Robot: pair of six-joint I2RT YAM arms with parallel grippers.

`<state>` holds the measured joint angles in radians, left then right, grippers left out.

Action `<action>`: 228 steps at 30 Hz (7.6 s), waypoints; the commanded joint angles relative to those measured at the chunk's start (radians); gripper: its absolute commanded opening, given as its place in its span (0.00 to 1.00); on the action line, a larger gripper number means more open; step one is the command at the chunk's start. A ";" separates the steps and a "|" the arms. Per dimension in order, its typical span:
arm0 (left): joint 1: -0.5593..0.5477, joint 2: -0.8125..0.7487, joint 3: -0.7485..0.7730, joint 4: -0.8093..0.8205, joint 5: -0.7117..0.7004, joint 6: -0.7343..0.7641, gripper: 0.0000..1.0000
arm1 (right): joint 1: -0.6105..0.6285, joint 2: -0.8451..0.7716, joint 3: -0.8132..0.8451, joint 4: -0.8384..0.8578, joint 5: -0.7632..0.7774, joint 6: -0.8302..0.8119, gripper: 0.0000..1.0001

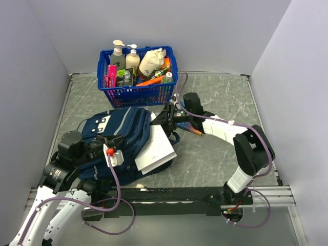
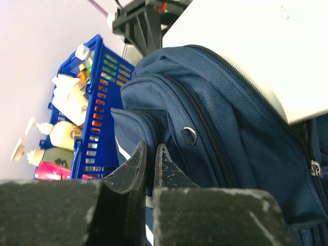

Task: Pack the student bag
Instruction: Place the book in the student bag.

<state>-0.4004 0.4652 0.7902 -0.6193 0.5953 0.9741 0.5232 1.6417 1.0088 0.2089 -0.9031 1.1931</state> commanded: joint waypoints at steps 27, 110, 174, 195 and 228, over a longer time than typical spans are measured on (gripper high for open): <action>-0.006 0.072 0.075 0.280 0.120 -0.443 0.93 | 0.241 0.238 0.261 0.179 0.070 0.171 0.00; -0.132 0.432 0.360 -0.125 -0.286 -0.755 0.96 | 0.259 0.007 0.120 0.098 0.382 -0.056 0.00; -0.298 0.494 0.591 -0.036 -0.186 -0.670 0.01 | 0.126 -0.408 -0.194 -0.066 0.824 0.048 0.00; -0.298 0.501 0.583 0.062 -0.081 -0.741 0.01 | 0.251 -0.117 0.054 0.017 1.118 0.201 0.00; -0.239 0.434 0.468 0.265 -0.407 -0.755 0.01 | 0.316 -0.428 -0.025 -0.328 0.813 -0.463 0.80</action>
<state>-0.6407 0.9138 1.2167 -0.5594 0.1459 0.1974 0.8341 1.3121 1.0420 -0.1184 -0.0109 0.8619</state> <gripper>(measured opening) 0.041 0.912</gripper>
